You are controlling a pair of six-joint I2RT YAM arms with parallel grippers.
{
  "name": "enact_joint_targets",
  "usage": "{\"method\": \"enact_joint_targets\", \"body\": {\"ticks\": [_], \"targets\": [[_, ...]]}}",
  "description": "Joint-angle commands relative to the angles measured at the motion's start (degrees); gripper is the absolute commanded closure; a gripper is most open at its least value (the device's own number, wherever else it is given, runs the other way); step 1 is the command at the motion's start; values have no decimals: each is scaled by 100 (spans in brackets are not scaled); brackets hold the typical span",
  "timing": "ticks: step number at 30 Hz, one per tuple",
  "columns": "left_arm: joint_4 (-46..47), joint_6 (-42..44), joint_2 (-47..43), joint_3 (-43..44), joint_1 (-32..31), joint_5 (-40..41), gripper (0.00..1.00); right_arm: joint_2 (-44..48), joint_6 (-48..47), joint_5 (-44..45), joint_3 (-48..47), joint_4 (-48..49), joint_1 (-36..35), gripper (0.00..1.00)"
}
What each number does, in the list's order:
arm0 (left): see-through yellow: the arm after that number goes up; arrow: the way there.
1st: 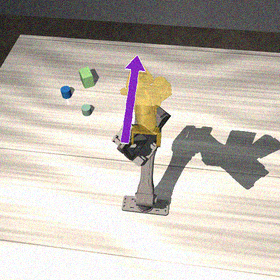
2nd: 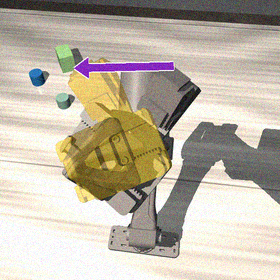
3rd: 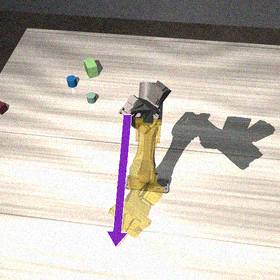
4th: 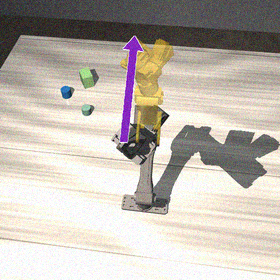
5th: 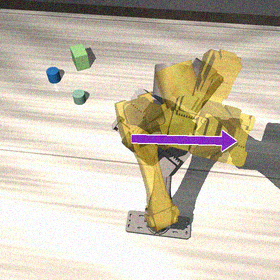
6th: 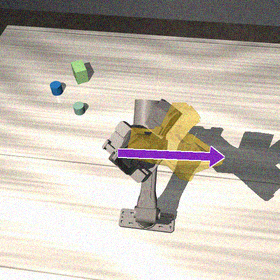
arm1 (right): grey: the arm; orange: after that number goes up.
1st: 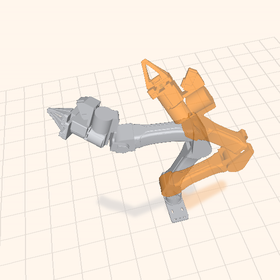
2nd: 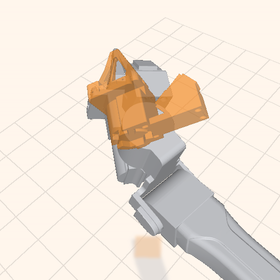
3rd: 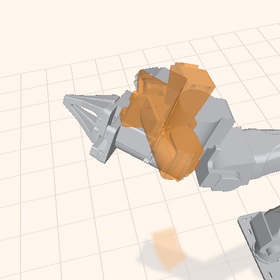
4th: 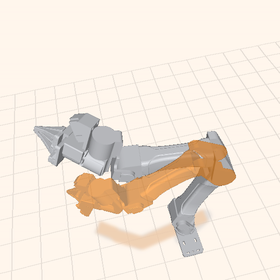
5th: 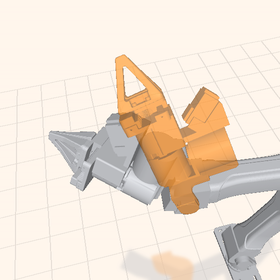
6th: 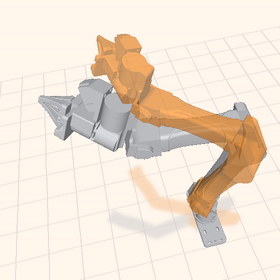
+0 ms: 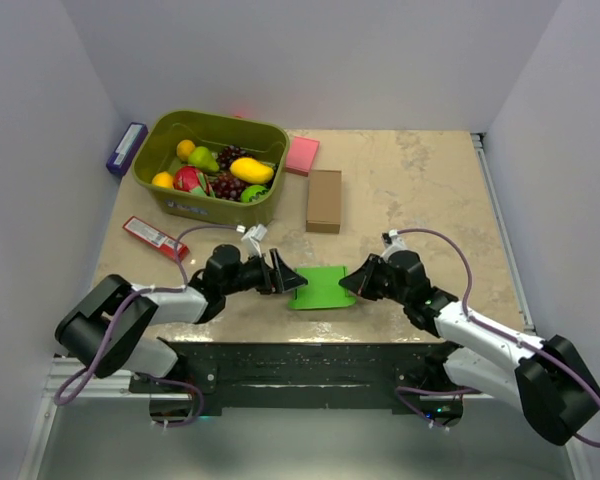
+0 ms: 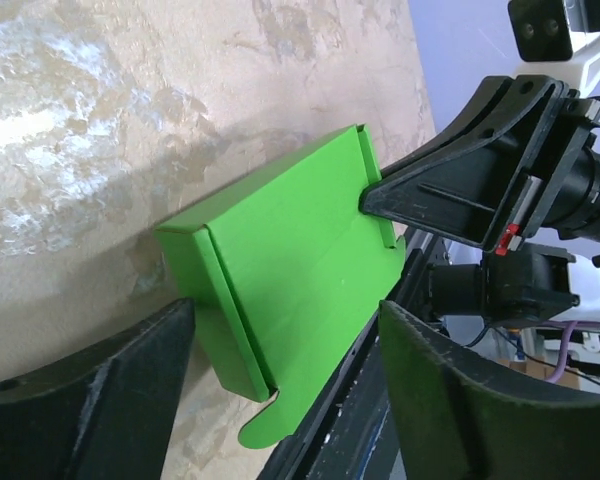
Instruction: Fold the paper box
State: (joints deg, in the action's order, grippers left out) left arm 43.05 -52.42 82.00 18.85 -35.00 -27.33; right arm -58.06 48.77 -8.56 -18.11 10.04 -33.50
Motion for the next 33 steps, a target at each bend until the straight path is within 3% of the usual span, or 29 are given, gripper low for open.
{"method": "enact_joint_targets", "body": {"ticks": [1,7,17,20,22,26,29,32,33], "targets": [[-340,250,-421,57,20,298,17,234,-79,21,-272,-204,-43,100],[-333,294,-167,101,20,141,16,401,-17,-41,-263,-222,-34,100],[1010,-250,430,215,-314,-351,19,392,18,-111,-246,-64,-34,100],[1939,-750,668,85,-384,-518,33,304,10,-111,-193,68,-34,100],[2512,-1058,756,-74,-384,-501,48,269,-8,-50,-149,77,-43,100],[2665,-1182,827,-101,-402,-484,66,278,-183,100,-131,-2,-34,100],[2823,-1305,941,-118,-402,-527,74,295,-368,109,-254,-116,-43,97],[3095,-1507,1099,-154,-402,-606,80,383,-544,231,-438,-441,-34,76],[3157,-1595,1134,-171,-402,-641,82,427,-588,266,-483,-616,-34,64]]}}
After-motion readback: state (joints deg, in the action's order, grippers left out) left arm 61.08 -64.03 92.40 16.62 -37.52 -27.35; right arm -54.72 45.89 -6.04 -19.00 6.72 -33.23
